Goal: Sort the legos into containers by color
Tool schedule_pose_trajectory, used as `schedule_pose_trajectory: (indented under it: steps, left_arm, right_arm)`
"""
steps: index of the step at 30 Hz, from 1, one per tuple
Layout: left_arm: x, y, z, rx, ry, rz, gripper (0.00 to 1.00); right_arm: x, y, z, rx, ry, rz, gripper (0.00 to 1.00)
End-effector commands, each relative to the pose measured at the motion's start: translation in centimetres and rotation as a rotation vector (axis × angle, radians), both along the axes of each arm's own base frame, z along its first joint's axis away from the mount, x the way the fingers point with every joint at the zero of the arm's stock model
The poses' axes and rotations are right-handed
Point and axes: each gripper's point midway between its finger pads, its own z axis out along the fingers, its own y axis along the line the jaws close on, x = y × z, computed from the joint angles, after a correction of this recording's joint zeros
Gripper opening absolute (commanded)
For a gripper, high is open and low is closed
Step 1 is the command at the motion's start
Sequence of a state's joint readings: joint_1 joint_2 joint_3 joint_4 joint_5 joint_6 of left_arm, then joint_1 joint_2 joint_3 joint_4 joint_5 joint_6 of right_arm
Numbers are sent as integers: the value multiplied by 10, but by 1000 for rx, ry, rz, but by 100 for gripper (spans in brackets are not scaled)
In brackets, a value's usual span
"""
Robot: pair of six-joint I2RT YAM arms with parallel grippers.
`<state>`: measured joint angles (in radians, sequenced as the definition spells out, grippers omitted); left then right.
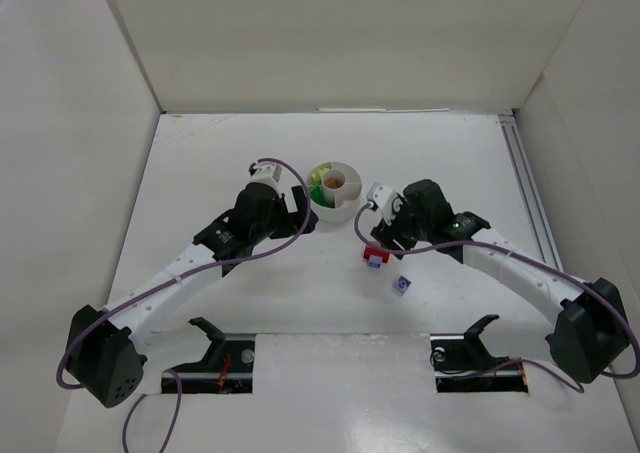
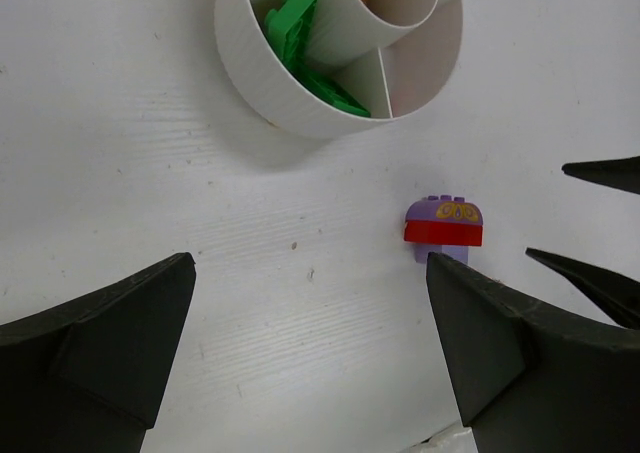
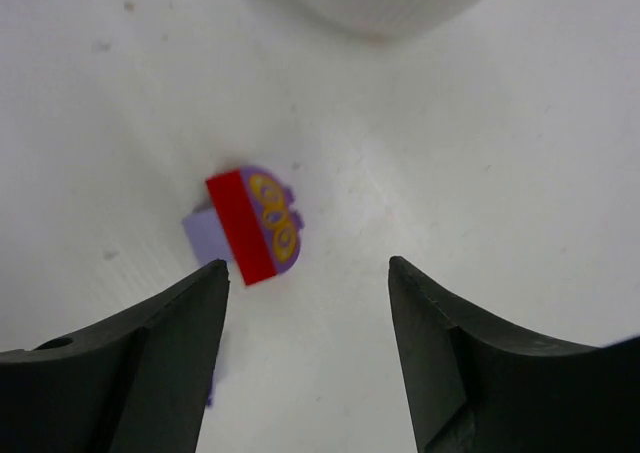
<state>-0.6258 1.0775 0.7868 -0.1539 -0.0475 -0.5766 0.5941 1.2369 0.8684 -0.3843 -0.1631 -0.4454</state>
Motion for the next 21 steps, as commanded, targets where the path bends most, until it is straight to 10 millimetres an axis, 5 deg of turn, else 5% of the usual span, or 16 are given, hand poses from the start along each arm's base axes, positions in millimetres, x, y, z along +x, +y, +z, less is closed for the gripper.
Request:
schedule_pose_trajectory:
  steps: [1,8,16,21]
  left_arm:
    - [2,-6,0,-18,-12,-29,100]
    - [4,-9,5,-22,-22,-42,100]
    - [4,-6,9,-11,-29,-39,100]
    - [0,0,11,-6,-27,-17,100]
  right_arm:
    - [-29,-23,-18,-53,114,-75,71]
    - [-38,-39,-47,-147,171,-163,72]
    - [-25,-1,-61,-150,102,-85,75]
    - [-19,-6,-73,-219,88,-70,77]
